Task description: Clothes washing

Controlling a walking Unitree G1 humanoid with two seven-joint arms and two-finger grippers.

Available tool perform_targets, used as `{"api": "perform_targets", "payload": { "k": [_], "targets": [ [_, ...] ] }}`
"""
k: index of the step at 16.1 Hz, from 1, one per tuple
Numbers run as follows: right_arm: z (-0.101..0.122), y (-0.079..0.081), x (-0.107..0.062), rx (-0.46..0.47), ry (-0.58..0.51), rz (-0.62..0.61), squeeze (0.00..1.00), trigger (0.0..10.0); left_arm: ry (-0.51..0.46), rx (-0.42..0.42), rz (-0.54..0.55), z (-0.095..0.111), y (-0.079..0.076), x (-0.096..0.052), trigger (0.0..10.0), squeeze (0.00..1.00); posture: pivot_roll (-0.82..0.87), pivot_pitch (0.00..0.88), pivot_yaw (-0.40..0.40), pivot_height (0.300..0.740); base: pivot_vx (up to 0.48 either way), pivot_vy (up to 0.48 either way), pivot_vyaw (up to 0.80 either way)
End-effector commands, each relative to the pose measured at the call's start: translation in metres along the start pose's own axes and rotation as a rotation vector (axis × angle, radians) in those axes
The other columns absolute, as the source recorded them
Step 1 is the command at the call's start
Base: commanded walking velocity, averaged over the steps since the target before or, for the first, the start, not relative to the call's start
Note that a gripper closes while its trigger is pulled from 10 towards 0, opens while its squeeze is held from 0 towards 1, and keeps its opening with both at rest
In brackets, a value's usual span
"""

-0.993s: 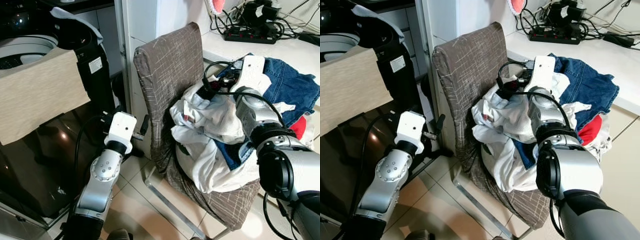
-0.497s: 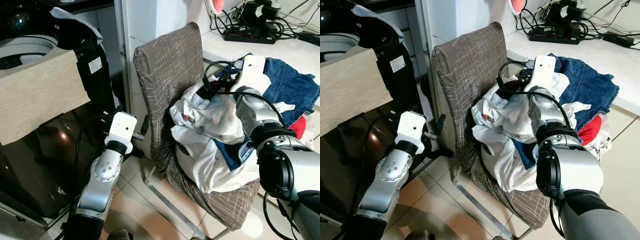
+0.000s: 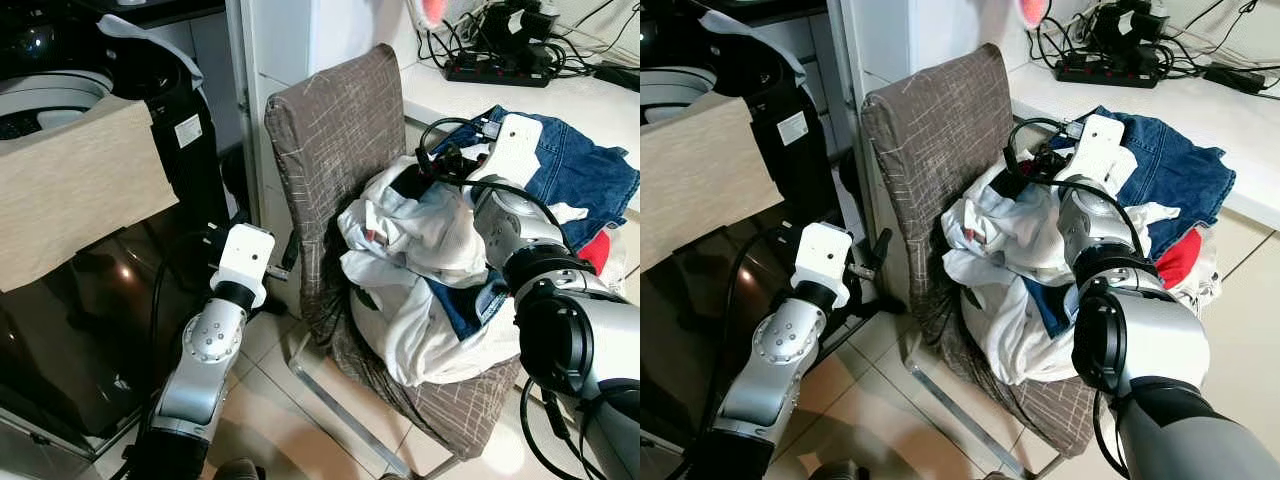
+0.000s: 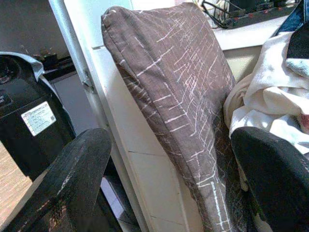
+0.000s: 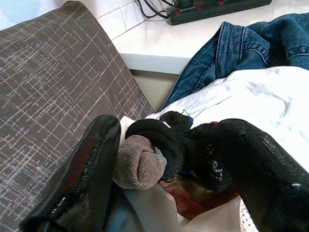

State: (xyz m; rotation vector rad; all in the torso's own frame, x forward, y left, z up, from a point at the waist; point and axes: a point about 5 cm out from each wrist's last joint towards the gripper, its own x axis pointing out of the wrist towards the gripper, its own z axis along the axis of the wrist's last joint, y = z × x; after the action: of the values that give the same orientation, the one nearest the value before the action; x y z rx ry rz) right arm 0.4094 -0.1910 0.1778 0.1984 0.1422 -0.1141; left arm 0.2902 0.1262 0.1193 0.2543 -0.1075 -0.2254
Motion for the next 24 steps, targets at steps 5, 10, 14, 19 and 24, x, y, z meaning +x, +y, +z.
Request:
{"api": "perform_targets", "payload": {
  "k": [5, 10, 14, 19, 24],
  "targets": [
    [-0.001, -0.009, 0.0, -0.105, 0.066, -0.072, 0.0, 10.0, -0.009, -0.002, -0.013, 0.003, -0.003, 0.003, 10.0, 0.0, 0.1, 0.004, -0.052, 0.732, 0.0, 0.0, 0.0],
    [-0.004, -0.009, 0.0, -0.109, 0.086, -0.071, 0.0, 10.0, -0.008, 0.001, -0.011, 0.003, -0.003, 0.003, 10.0, 0.0, 0.11, 0.0, -0.057, 0.732, 0.0, 0.0, 0.0],
    [-0.004, -0.007, 0.0, -0.068, 0.095, -0.059, 0.0, 0.0, -0.009, 0.004, -0.007, 0.003, -0.001, 0.003, 10.0, 0.0, 0.11, 0.0, -0.058, 0.732, 0.0, 0.0, 0.0],
    [-0.012, -0.011, -0.001, -0.021, 0.13, -0.057, 0.0, 0.0, -0.009, 0.004, -0.01, 0.003, -0.001, 0.004, 10.0, 0.0, 0.11, 0.0, -0.052, 0.732, 0.0, 0.0, 0.0],
    [-0.021, -0.007, -0.003, 0.016, 0.154, -0.04, 0.0, 0.0, -0.012, 0.007, -0.01, 0.004, -0.001, 0.005, 10.0, 0.0, 0.12, 0.0, -0.048, 0.732, 0.0, 0.0, 0.0]
  ]
}}
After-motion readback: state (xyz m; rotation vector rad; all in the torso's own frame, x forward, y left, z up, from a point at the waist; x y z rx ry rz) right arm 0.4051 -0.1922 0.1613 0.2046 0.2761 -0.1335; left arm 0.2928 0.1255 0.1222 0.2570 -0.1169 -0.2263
